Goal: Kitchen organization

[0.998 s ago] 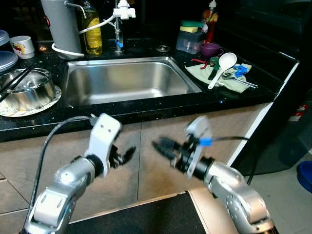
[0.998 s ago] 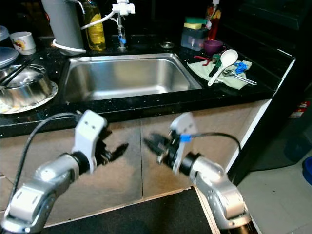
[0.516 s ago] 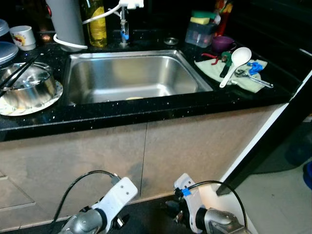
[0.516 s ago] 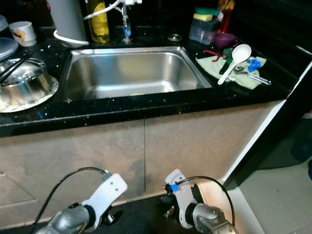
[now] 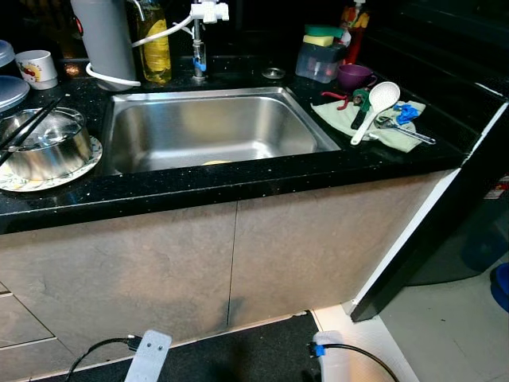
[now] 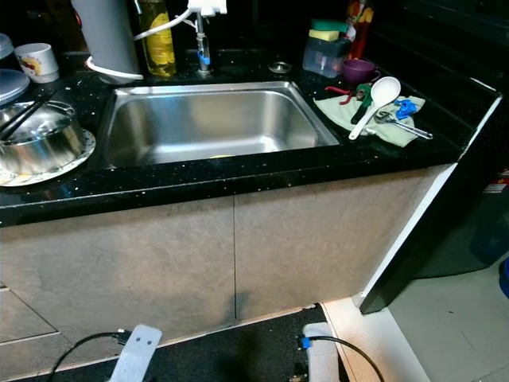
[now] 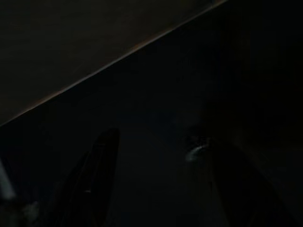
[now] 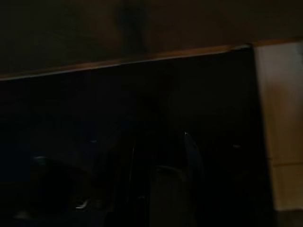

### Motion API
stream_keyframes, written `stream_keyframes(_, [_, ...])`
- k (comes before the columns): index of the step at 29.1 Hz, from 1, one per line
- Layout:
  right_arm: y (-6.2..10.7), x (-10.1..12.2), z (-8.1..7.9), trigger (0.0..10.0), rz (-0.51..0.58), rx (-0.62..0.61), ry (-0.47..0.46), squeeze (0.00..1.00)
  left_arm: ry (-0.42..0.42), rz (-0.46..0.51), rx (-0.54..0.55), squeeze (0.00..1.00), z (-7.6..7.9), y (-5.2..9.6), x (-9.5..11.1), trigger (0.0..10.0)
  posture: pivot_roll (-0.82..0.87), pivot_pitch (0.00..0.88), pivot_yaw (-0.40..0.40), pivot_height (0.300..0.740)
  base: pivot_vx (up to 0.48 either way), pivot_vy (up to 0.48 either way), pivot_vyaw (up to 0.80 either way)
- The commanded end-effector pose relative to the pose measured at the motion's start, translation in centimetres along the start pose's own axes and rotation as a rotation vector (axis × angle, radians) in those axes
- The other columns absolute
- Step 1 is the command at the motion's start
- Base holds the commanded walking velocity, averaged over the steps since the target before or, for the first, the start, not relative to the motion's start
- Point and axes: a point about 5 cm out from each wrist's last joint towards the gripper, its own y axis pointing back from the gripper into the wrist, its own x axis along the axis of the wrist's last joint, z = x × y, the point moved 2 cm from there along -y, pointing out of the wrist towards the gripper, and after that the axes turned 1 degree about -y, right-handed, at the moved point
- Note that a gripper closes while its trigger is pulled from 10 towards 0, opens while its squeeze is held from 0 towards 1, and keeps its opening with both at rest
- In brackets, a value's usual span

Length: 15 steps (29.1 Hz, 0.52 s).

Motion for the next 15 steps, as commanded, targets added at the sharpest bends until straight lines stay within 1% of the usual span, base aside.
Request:
stream_keyframes(1, [0.2, -0.9, 0.3, 10.0, -0.028, -0.007, -0.002, 0.00, 0.022, -0.006, -0.012, 0.00, 0.1, 0.2, -0.6, 10.0, -0.03, 0.121, -0.043, 0.740, 0.000, 0.000, 0.00])
stream_keyframes(3, [0.3, -1.2, 0.5, 10.0, -0.025, -0.022, 0.000, 0.00, 0.033, 0.006, -0.026, 0.00, 0.2, 0.1, -0.5, 10.0, -0.03, 0.121, -0.043, 0.740, 0.000, 0.000, 0.00])
stream_keyframes(10, [0.2, -1.3, 0.6, 10.0, -0.021, -0.032, 0.004, 0.00, 0.034, 0.017, -0.024, 0.00, 0.3, 0.0, -0.4, 10.0, -0.02, 0.121, -0.045, 0.740, 0.000, 0.000, 0.00])
stream_keyframes(11, [-0.2, -1.1, 0.5, 10.0, -0.014, -0.046, 0.007, 0.00, 0.042, 0.036, -0.014, 0.00, 0.4, -0.7, -0.3, 10.0, -0.02, 0.119, -0.042, 0.740, 0.000, 0.334, 0.00])
stream_keyframes(15, [-0.4, -0.9, 0.4, 10.0, -0.010, -0.050, 0.009, 0.00, 0.046, 0.045, -0.012, 0.00, 0.6, -1.0, -0.1, 10.0, -0.02, 0.118, -0.041, 0.740, 0.000, 0.334, 0.00])
